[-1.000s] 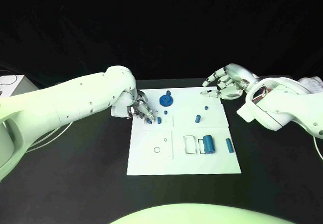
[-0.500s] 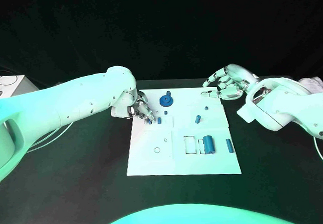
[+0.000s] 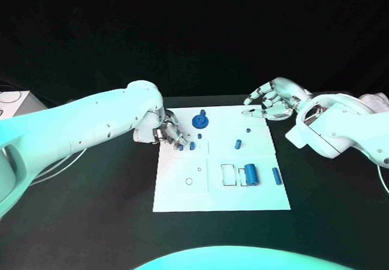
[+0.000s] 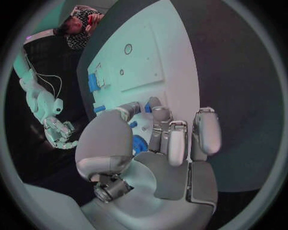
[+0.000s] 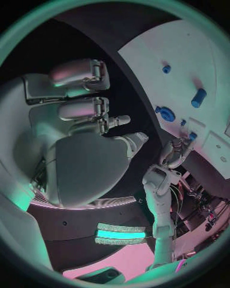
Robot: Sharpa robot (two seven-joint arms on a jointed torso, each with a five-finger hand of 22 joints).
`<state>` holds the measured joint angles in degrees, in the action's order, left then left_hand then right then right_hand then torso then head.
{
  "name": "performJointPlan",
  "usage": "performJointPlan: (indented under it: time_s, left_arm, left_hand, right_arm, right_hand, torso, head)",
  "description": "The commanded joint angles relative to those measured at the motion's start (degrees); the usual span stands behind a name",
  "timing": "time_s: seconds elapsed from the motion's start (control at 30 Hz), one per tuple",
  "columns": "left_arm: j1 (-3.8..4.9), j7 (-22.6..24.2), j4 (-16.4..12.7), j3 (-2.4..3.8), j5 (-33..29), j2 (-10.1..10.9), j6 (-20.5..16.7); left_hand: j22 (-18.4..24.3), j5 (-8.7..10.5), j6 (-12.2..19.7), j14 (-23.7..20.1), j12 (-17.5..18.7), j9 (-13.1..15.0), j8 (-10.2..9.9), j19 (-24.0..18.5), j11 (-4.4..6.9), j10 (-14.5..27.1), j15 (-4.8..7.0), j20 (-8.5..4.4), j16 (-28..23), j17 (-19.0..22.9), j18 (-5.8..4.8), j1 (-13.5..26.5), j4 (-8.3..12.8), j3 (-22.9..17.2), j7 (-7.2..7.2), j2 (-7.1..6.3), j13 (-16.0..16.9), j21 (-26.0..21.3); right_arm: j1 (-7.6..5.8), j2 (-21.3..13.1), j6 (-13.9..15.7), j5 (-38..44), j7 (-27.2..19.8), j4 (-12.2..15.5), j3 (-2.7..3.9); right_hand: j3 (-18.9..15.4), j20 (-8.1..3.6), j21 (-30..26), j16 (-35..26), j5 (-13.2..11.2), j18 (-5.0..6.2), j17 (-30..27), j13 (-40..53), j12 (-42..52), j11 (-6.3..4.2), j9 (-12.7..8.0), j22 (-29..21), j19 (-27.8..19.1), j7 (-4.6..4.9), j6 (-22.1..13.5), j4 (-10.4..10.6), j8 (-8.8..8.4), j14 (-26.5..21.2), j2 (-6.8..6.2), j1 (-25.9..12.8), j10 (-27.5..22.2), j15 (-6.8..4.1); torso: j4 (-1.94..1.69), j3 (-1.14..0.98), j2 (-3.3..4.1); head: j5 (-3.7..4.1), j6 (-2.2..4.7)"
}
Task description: Assemble the parts on the task board
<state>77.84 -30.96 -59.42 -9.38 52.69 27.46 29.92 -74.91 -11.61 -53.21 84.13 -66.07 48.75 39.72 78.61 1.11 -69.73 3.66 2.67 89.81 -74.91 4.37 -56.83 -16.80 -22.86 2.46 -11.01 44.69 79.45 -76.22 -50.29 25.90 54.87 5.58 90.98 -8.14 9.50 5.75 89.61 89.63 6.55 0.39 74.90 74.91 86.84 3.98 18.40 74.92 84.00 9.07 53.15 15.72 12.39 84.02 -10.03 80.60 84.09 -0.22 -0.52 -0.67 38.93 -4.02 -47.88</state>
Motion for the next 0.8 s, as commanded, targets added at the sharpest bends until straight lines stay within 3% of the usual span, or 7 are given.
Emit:
performJointPlan:
  time_s: [0.03, 0.17, 0.3, 0.6, 0.7, 0.8]
  left_arm:
    - [-0.65, -0.3, -0.4, -0.36, 1.7, 0.4, -1.2]
    - [-0.64, -0.2, -1.3, -0.25, 1.9, 1.1, -2.1]
    - [-0.63, 0.0, -2.5, 0.57, 2.1, 2.0, -3.5]
    - [-0.53, 0.6, -6.0, 4.19, 1.7, 4.7, -7.7]
    - [-0.52, 1.1, -7.5, 5.05, 1.3, 5.7, -10.0]
    - [-0.53, 2.0, -10.0, 5.87, 0.4, 7.0, -14.8]
  left_hand:
    - [-0.4, 0.35, -0.2, 5.9, -0.3, 0.0, -1.6, -0.2, -0.19, 0.0, 0.09, 0.06, 0.2, -15.1, -0.38, 0.5, 0.0, 0.4, 0.35, 0.19, 0.1, -0.2]
    - [-0.4, 0.42, -0.2, 5.9, -0.3, 0.0, -1.6, -0.2, -0.19, 0.0, 0.10, 0.06, 0.2, -15.1, -0.37, 0.5, 0.0, 0.5, 0.34, 0.23, 0.2, -0.2]
    - [-0.4, 0.40, -0.3, 5.9, -0.4, 0.0, -1.6, -0.2, -0.12, -0.1, 0.12, 0.05, 0.2, -15.1, -0.38, 0.2, 0.1, 0.5, 0.27, 0.53, 0.3, -0.2]
    - [0.7, -0.59, 0.2, 5.8, 0.4, 0.0, -1.8, -1.1, -0.16, 0.8, 0.14, 0.02, 0.1, -15.0, -0.06, -2.3, 0.2, 0.2, 0.33, 1.94, -1.1, -1.2]
    - [1.4, -0.77, 0.8, 5.4, 1.2, -0.1, -2.0, -1.7, -0.32, 1.8, 0.04, 0.08, -0.4, -14.1, 0.13, -3.4, 0.2, -0.1, 0.52, 2.20, -2.5, -1.8]
    - [2.8, -0.80, 1.6, 4.8, 2.6, 0.0, -2.3, -2.9, -0.63, 3.6, -0.17, 0.25, -1.2, -12.7, 0.48, -4.2, 0.2, -0.2, 0.87, 1.90, -4.8, -2.9]
  right_arm:
    - [0.03, 0.0, -0.8, 0.3, -0.7, 0.0, 0.01]
    - [0.03, 0.1, -0.8, 0.3, -0.8, -0.1, 0.01]
    - [0.04, 0.1, -0.8, 0.3, -0.8, -0.1, 0.01]
    - [0.07, 0.0, -0.8, 0.3, -0.8, -0.3, 0.01]
    - [0.11, 0.0, -0.8, 0.3, -0.9, -0.3, 0.01]
    - [0.16, 0.0, -0.7, 0.2, -0.9, -0.4, 0.00]
  right_hand:
    - [0.2, 0.16, -0.2, 0.1, 0.2, -0.24, 14.5, 12.3, -0.1, 0.21, -0.1, 14.7, 5.7, -0.20, -0.3, 0.1, 0.37, 5.8, 0.09, 0.6, 2.9, 0.22]
    - [0.2, 0.16, -0.2, 0.1, 0.2, -0.24, 14.5, 12.3, -0.1, 0.21, -0.1, 14.7, 5.7, -0.20, -0.3, 0.1, 0.37, 5.8, 0.09, 0.6, 2.9, 0.22]
    - [0.2, 0.16, -0.2, 0.1, 0.2, -0.24, 14.5, 12.3, -0.1, 0.21, -0.1, 14.7, 5.7, -0.20, -0.3, 0.1, 0.37, 5.8, 0.09, 0.6, 2.9, 0.22]
    - [0.2, 0.16, -0.2, 0.1, 0.2, -0.24, 14.5, 12.3, -0.1, 0.21, -0.1, 14.7, 5.7, -0.20, -0.3, 0.1, 0.37, 5.8, 0.09, 0.6, 2.9, 0.22]
    - [0.2, 0.16, -0.2, 0.1, 0.2, -0.24, 14.5, 12.3, -0.1, 0.21, -0.1, 14.7, 5.7, -0.20, -0.3, 0.1, 0.37, 5.8, 0.09, 0.6, 2.9, 0.22]
    - [0.2, 0.16, -0.2, 0.1, 0.2, -0.23, 14.5, 12.3, -0.1, 0.21, -0.1, 14.7, 5.7, -0.19, -0.3, 0.2, 0.41, 5.8, 0.11, 0.5, 2.8, 0.22]
  torso:
    - [0.02, 0.01, -0.02]
    - [0.01, -0.01, -0.02]
    - [-0.01, 0.04, -0.01]
    - [-0.06, 0.00, -0.09]
    - [0.06, 0.04, 0.01]
    - [0.12, 0.05, 0.06]
  head:
    - [0.04, 0.11]
    - [0.05, 0.12]
    - [0.15, 0.25]
    - [0.24, 0.57]
    - [0.31, 0.71]
    - [0.35, 0.86]
